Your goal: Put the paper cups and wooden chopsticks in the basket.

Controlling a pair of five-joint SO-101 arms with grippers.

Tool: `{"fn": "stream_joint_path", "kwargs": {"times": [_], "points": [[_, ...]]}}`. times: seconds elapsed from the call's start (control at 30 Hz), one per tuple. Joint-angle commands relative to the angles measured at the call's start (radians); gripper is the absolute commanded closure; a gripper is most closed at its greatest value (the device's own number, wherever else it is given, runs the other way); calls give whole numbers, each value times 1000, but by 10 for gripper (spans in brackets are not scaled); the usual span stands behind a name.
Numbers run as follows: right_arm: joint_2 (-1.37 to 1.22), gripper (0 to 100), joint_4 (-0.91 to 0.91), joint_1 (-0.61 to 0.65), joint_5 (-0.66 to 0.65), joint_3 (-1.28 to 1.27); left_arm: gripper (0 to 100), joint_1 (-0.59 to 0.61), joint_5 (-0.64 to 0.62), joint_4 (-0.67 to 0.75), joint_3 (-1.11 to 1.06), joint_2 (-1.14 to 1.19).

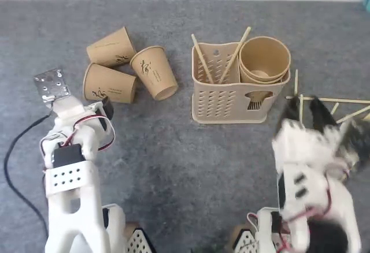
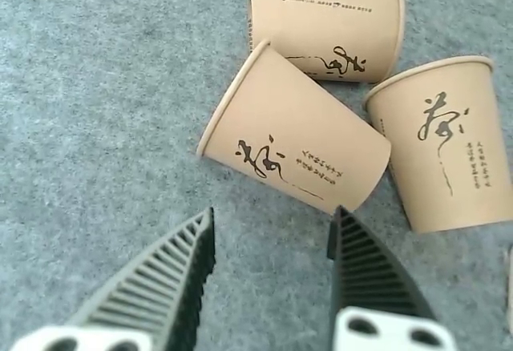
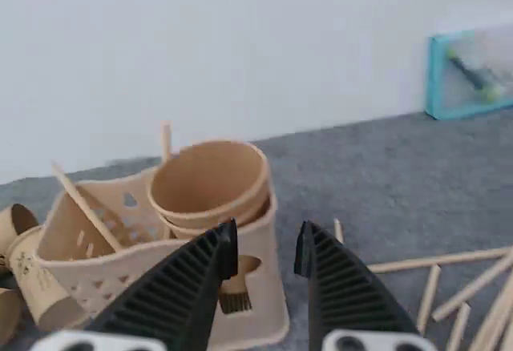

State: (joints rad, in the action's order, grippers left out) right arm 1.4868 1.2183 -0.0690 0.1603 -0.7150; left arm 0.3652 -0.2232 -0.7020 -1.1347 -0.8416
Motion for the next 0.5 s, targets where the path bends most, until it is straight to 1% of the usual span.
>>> {"fn": "stream_joint_path", "kwargs": {"times": [0.0, 0.13, 0.2, 0.3, 0.4, 0.47], "points": [[73, 876, 159, -137, 5, -3, 782, 2, -8, 11, 18, -31], [111, 876, 214, -272, 2, -114, 782, 3, -8, -63, 61, -31], [114, 876, 193, -341, -52, -186, 782, 6, -6, -78, 71, -31], [120, 876, 124, -441, -147, -327, 782, 6, -5, -87, 94, -31], [122, 876, 2, -504, -147, -525, 782, 6, -5, -158, 159, -29], [122, 876, -76, -527, -124, -658, 782, 6, -6, -209, 213, -29]]}}
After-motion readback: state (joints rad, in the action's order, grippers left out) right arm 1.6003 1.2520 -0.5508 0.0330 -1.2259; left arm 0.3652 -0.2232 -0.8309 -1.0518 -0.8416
